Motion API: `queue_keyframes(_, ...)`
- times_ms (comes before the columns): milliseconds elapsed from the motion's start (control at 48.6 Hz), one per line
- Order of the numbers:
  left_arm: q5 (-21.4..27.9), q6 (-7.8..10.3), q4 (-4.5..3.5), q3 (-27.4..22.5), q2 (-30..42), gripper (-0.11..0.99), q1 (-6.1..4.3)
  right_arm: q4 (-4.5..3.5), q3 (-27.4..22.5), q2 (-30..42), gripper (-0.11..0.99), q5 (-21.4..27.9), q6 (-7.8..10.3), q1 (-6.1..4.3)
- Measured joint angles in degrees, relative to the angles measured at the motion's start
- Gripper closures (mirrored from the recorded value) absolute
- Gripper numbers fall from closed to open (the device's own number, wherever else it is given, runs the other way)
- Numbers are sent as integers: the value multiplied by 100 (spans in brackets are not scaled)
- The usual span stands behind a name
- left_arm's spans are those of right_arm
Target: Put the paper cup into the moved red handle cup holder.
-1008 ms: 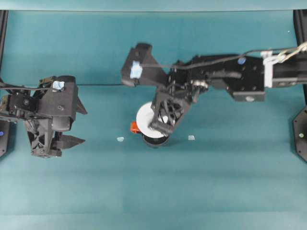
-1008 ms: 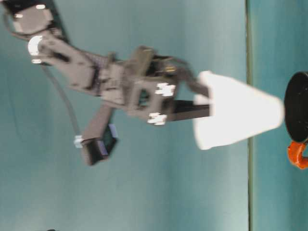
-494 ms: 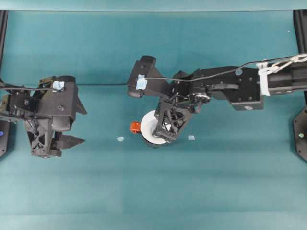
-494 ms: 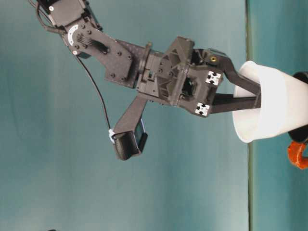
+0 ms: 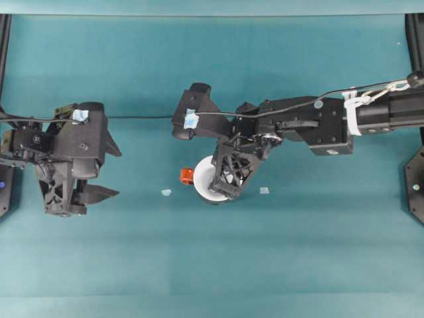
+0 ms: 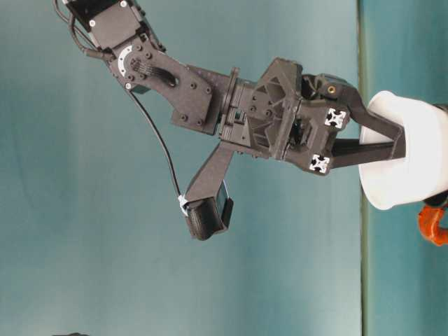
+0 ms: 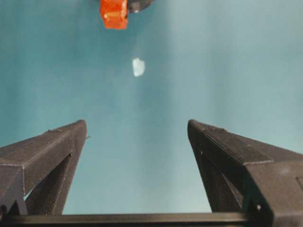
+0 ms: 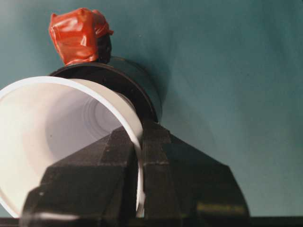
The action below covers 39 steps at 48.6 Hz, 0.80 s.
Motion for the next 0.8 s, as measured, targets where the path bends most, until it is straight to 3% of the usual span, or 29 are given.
queue_keyframes(391, 0, 0, 9, 0, -9, -7, 9, -9, -132, 44, 97, 35, 0, 26)
queue_keyframes(556, 0, 9, 0, 0, -9, -7, 9, 0, -264, 79, 91, 70, 9, 53)
queue_keyframes(679, 0, 0, 9, 0, -9, -7, 0, 0, -352, 97, 76, 237, 9, 79)
queue_keyframes(802, 0, 0, 9, 0, -9, -7, 9, -9, -360, 97, 47, 360, 0, 79)
